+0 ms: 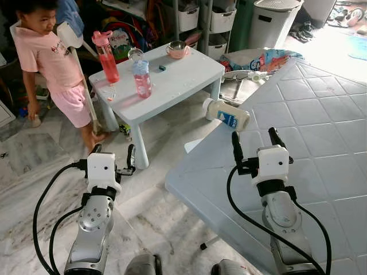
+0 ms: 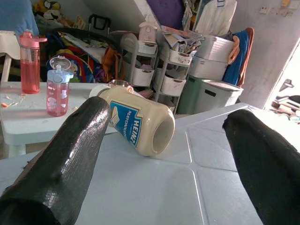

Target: Restocking fridge

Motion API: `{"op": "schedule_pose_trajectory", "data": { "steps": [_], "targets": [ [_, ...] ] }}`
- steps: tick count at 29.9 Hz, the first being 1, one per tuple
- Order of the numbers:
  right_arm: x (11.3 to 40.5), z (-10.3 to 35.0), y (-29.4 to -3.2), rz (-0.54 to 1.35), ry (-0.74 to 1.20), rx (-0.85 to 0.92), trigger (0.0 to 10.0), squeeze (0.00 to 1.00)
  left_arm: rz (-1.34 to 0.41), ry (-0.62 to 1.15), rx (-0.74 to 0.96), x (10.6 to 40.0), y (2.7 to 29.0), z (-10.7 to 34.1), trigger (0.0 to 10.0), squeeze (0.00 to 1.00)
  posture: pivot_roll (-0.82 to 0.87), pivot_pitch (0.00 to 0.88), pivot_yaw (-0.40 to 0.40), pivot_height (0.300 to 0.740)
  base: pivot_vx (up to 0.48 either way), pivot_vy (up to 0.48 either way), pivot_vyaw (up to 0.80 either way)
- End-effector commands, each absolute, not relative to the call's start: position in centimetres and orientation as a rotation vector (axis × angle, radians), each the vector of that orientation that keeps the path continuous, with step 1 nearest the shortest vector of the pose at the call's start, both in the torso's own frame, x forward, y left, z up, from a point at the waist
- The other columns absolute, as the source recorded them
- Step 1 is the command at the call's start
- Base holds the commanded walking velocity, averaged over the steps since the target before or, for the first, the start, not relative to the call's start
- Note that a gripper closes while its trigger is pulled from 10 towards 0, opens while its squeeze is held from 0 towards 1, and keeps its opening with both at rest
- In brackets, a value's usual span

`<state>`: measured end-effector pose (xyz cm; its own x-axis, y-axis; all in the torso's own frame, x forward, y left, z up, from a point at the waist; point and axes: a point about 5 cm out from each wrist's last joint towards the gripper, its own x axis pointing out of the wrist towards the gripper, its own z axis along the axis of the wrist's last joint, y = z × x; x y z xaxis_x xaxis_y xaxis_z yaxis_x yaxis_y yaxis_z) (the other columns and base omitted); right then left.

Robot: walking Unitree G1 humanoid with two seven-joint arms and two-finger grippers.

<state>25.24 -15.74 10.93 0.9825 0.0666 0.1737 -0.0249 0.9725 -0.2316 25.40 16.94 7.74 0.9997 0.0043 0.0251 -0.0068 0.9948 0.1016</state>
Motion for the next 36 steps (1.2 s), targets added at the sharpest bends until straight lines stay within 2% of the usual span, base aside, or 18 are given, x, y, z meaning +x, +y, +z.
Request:
{"op": "schedule_pose_trajectory", "data": {
  "steps": [1, 9, 16, 25, 36],
  "targets": [
    [25.2, 10.7, -15.8, 0.043, -0.171, -0.231, 10.0, 0.0, -0.005, -0.027, 0.109, 25.4, 16.9, 7.9, 10.0, 0.0, 0.0, 0.075, 0.044, 0.74, 0.0, 0.0, 0.0],
    [25.2, 10.6, -15.8, 0.047, -0.166, -0.225, 10.0, 0.0, -0.004, -0.024, 0.107, 25.4, 16.9, 7.9, 10.0, 0.0, 0.0, 0.077, 0.046, 0.74, 0.0, 0.0, 0.0],
    [26.1, 11.5, -14.9, 0.215, -0.191, -0.283, 10.0, 0.0, 0.003, -0.015, 0.108, 25.5, 17.0, 7.8, 10.0, 0.0, 0.0, 0.079, 0.048, 0.74, 0.0, 0.0, 0.0],
    [29.0, 14.5, -15.7, 0.338, -0.276, -0.409, 10.0, 0.0, 0.004, -0.014, 0.109, 25.6, 17.0, 7.8, 10.0, 0.0, 0.01, 0.081, 0.046, 0.74, 0.0, 0.0, 0.0],
    [31.8, 15.6, -16.0, 0.529, -0.187, -0.58, 10.0, 0.0, 0.004, -0.002, 0.117, 25.3, 17.4, 7.7, 10.0, 0.0, 0.02, 0.09, 0.054, 0.74, 0.0, 0.0, 0.0]
  ]
}}
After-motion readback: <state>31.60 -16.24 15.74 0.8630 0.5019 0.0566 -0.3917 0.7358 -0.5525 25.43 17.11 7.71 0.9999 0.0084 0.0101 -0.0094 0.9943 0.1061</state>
